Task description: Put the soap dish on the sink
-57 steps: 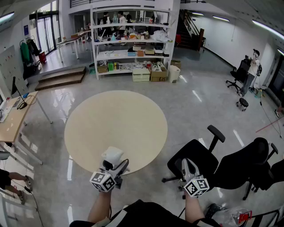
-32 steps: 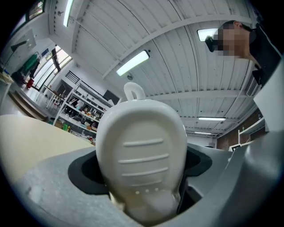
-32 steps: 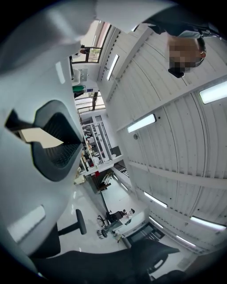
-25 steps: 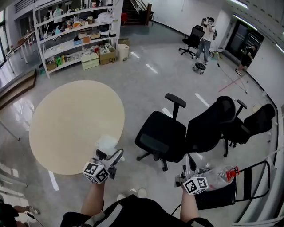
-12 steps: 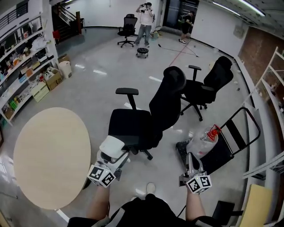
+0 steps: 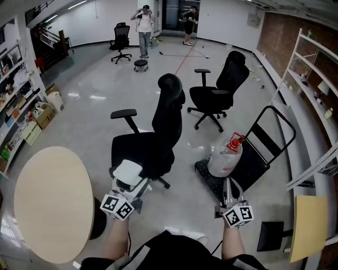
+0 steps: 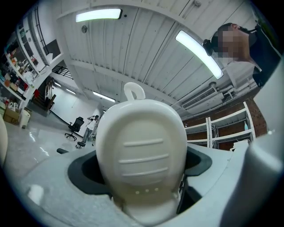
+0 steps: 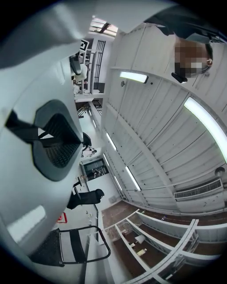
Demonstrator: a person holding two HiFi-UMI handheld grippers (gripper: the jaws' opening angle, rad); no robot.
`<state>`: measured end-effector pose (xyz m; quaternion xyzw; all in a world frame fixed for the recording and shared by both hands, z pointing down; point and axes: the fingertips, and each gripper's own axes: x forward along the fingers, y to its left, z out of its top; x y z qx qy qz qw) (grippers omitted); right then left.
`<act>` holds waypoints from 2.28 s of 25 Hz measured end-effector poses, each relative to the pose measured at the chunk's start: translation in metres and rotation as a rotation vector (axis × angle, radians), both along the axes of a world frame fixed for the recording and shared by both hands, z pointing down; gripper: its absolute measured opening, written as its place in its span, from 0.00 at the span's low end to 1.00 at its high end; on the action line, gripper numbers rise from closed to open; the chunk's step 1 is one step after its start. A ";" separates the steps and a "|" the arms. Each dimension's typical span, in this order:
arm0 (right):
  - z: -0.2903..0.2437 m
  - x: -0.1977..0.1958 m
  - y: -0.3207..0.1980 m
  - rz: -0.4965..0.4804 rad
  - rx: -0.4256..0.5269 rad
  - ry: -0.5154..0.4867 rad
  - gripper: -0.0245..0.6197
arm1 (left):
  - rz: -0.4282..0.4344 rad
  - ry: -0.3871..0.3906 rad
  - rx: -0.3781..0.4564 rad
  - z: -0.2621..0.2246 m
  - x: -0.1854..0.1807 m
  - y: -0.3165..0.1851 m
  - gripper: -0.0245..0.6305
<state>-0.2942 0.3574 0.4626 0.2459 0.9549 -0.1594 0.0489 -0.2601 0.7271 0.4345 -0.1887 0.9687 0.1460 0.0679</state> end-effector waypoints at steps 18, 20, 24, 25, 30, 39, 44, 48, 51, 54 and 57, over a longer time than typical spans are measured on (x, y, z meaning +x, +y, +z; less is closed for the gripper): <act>0.007 0.012 -0.244 0.191 -0.004 0.010 0.05 | 0.295 0.007 0.024 -0.003 -0.072 -0.280 0.77; 0.010 0.026 -0.276 0.246 -0.017 0.018 0.05 | 0.345 0.024 0.025 0.002 -0.075 -0.316 0.77; 0.015 0.059 -0.340 0.366 -0.034 0.031 0.05 | 0.455 0.038 0.013 0.009 -0.083 -0.390 0.77; 0.018 0.069 -0.355 0.397 -0.033 0.038 0.05 | 0.483 0.040 0.016 0.011 -0.084 -0.408 0.77; 0.028 0.118 -0.413 0.519 -0.002 0.065 0.05 | 0.606 0.045 0.035 0.021 -0.077 -0.481 0.77; 0.033 0.146 -0.451 0.658 -0.029 0.080 0.05 | 0.781 0.070 -0.006 0.023 -0.073 -0.558 0.77; 0.030 0.141 -0.464 0.729 -0.020 0.081 0.05 | 0.855 0.065 0.006 0.029 -0.098 -0.594 0.77; 0.021 0.138 -0.485 0.803 0.006 0.068 0.05 | 0.931 0.040 0.000 0.019 -0.120 -0.631 0.77; 0.014 0.137 -0.498 0.860 0.011 0.060 0.05 | 0.988 0.004 0.003 0.017 -0.135 -0.661 0.77; 0.013 0.141 -0.504 0.916 0.009 0.069 0.05 | 1.050 -0.008 0.001 0.017 -0.142 -0.689 0.77; 0.009 0.146 -0.514 0.975 0.024 0.065 0.05 | 1.112 -0.031 -0.018 0.012 -0.149 -0.718 0.77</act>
